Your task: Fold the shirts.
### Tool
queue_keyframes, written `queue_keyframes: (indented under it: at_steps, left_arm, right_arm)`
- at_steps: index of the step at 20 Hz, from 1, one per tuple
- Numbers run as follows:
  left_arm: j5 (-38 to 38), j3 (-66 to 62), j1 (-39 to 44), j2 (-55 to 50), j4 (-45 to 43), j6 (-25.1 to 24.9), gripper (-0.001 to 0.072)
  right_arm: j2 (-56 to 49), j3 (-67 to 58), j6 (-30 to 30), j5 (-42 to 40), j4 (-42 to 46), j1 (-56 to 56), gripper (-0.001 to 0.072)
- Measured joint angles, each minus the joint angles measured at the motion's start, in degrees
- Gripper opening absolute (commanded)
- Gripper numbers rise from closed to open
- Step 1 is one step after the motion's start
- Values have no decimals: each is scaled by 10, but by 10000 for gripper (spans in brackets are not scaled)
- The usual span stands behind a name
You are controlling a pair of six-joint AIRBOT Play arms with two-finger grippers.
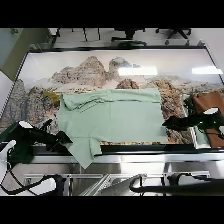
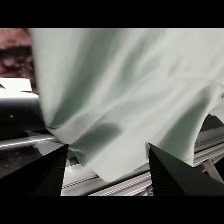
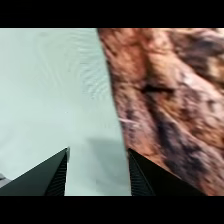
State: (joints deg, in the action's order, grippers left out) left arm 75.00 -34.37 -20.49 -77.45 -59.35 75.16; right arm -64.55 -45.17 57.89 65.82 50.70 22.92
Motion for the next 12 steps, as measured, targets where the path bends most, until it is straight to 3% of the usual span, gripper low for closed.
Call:
queue_keyframes:
  at_steps: [5,8,12]
  left_arm:
    - [10,-28,22,-1,5,-9,587]
    - [-48,-88,25,-1,4,-13,587]
    - [3,-176,27,3,17,-1,587]
  right_arm:
    - [-22,0,2,-1,-41,-30,455]
    - [-4,-2,2,-11,-23,-32,455]
    - [39,-3,0,-28,23,-30,455]
